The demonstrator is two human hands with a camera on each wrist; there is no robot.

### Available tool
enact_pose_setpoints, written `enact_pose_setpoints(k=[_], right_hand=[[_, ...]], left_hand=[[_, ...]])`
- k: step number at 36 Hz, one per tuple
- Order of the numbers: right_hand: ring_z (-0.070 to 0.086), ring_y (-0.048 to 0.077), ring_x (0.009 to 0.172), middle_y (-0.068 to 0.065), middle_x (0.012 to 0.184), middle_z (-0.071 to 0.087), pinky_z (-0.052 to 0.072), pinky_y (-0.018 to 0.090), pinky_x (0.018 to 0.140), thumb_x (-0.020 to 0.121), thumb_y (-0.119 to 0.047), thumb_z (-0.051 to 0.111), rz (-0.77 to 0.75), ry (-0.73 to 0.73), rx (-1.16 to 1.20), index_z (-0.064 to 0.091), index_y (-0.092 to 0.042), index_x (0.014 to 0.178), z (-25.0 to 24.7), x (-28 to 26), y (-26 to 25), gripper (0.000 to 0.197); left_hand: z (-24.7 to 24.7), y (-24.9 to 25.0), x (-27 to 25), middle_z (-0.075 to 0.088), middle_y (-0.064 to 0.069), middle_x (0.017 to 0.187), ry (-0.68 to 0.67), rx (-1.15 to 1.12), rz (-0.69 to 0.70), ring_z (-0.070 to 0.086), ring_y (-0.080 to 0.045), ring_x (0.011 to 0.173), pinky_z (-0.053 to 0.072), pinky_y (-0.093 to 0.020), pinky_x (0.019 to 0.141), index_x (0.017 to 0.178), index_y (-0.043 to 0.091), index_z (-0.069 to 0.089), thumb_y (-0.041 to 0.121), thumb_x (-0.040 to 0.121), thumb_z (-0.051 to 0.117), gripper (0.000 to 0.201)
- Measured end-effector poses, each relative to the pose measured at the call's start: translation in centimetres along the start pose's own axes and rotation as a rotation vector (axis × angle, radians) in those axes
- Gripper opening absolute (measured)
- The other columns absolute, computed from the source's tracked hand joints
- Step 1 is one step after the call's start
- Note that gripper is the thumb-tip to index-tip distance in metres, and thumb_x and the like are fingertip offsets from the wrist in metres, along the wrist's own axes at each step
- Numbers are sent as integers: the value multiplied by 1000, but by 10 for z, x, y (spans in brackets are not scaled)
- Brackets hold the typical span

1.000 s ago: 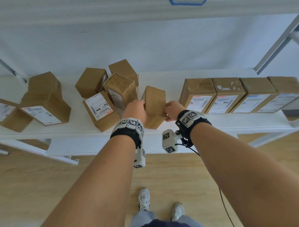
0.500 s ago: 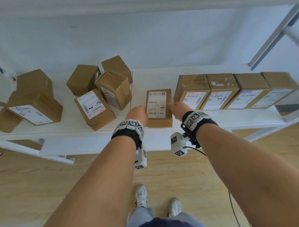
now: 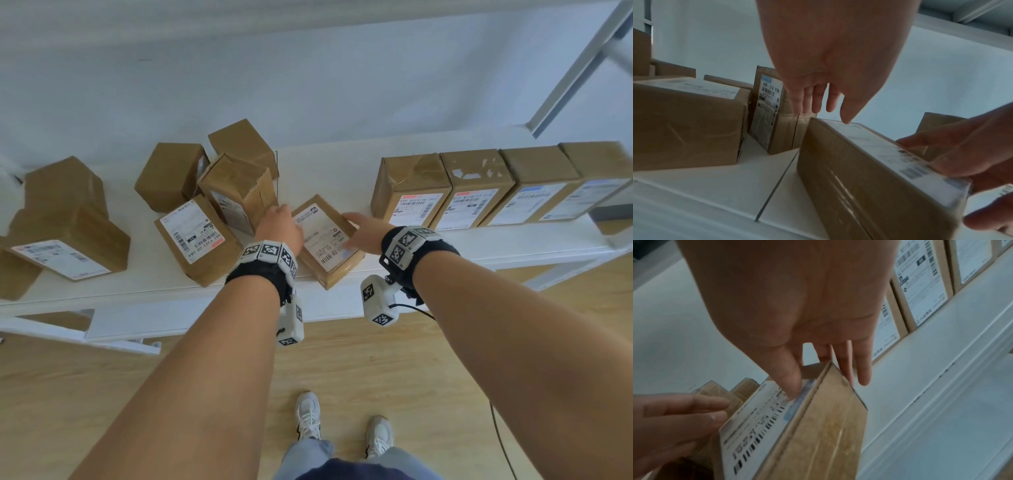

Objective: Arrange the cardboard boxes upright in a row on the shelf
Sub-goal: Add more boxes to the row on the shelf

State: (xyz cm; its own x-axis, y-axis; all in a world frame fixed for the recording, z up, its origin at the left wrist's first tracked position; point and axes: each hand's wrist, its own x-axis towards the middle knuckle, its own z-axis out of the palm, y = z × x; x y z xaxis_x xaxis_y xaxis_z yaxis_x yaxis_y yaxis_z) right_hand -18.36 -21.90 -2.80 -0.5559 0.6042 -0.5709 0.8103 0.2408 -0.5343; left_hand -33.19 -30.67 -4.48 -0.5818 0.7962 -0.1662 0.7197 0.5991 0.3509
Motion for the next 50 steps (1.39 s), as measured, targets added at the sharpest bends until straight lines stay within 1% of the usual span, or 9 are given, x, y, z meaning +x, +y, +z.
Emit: enact_pose_setpoints(k=[8,13,17,21,28,31,37,43,50], right_hand=[[53,17,106,3,142,48,46,21,75,93,0,51,-7,-77,-77,25,-29,152,1,17,-14,71],[45,29,130,11,151,36,46,39,100,89,-23,68,126,-17,-94,15,-16,154,-8,15,-9,84],[61,30,109,16,128,58,51,40,93,91,-52,55,224,-33,-130,42,-4,139,-14,2,2,69],[63,25,70,17,111,65,48,34,52,93,-65,35,348,-72,26,47,-3,132,-5,-4,11,75],[59,21,72,6,73,53,53,31,79,96,-59,36,336,36,198,55,-9,97,4,-2,6,54],[65,25,97,5,80,58,51,38,96,95,-53,45,306,38,217,58,-9,103,1,-1,9,47],[65,28,91,11,101,62,57,40,82,94,-48,51,303,54,334,54,-6,119,6,-4,16,49],[66,25,76,11,93,65,56,32,59,95,-40,55,294,-15,415,57,-8,115,15,-9,8,37],[70,28,92,11,110,67,59,41,81,96,-23,56,129,116,314,57,-6,113,-2,-10,-14,23]], left_hand=[[-1,-2,8,53,-9,129,-114,4,62,61,-25,103,52,-34,81,144,23,37,25,98,46,48],[-8,-3,7,57,-12,122,-156,38,11,61,-25,92,52,-31,76,148,31,32,30,100,43,50],[-10,-1,8,58,-12,118,-217,10,-54,57,-24,83,53,-34,73,144,25,35,29,99,43,46],[-3,2,4,58,-6,102,-240,-59,-176,59,-24,82,47,-32,65,137,18,37,31,96,50,45],[1,6,-5,57,-13,128,-202,-109,-292,60,-32,111,43,-34,76,136,7,38,36,94,55,54],[6,0,-9,63,-12,114,-191,-100,-296,62,-31,97,48,-33,74,122,8,47,41,92,55,46],[9,-4,-19,52,-4,73,-266,-54,-255,49,-20,62,38,-28,60,78,11,45,42,96,47,36],[10,5,-25,61,-10,99,-284,-95,-132,58,-27,86,42,-30,72,109,11,56,17,97,39,22],[-4,5,-20,67,-5,115,-112,-185,-64,64,-25,99,48,-29,74,123,15,54,18,92,51,31]])
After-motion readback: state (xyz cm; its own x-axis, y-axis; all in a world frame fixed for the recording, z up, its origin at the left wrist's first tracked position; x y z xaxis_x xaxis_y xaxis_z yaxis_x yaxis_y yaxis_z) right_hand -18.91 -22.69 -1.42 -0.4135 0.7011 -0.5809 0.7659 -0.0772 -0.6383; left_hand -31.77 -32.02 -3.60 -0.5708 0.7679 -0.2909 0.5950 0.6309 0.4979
